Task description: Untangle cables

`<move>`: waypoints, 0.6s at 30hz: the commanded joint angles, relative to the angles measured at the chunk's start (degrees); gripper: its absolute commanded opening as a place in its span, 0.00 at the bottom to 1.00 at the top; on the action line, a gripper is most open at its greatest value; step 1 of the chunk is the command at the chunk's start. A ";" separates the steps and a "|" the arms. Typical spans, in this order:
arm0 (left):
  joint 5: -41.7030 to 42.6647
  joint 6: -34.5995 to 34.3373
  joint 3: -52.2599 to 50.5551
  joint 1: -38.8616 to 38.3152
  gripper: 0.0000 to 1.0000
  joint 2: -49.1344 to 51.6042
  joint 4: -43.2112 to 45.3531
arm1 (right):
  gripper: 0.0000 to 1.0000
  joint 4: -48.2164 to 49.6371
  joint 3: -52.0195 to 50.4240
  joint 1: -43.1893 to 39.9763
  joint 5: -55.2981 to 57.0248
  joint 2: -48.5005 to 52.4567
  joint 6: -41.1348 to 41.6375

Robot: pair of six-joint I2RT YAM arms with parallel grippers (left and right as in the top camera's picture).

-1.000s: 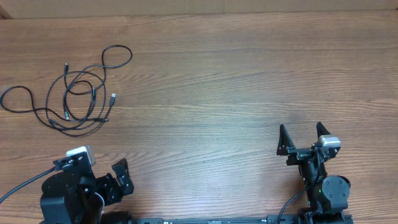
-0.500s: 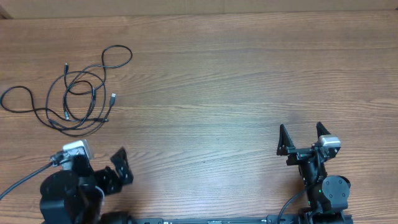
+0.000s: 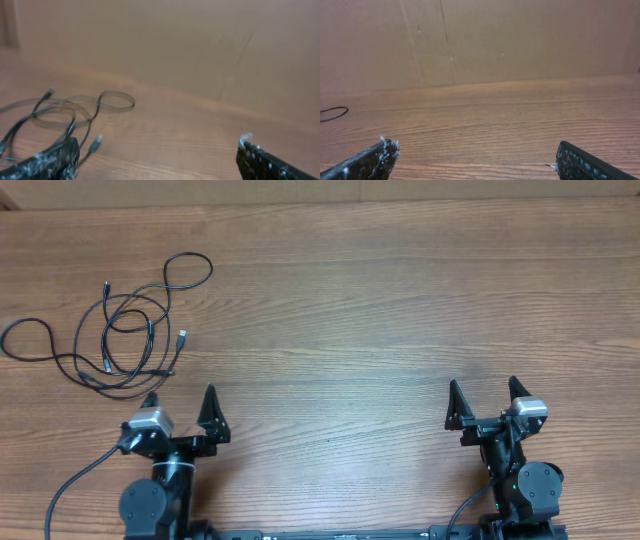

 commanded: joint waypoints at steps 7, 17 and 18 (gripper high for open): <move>-3.48 11.80 -10.56 -2.16 0.99 -0.96 17.88 | 1.00 0.33 -0.59 0.20 0.37 -0.35 -0.26; -3.17 11.87 -10.49 -1.90 1.00 -0.70 6.12 | 1.00 0.33 -0.59 0.20 0.37 -0.35 -0.26; -3.15 11.87 -10.49 -1.92 1.00 -0.68 6.14 | 1.00 0.31 -0.59 0.20 0.37 -0.35 -0.26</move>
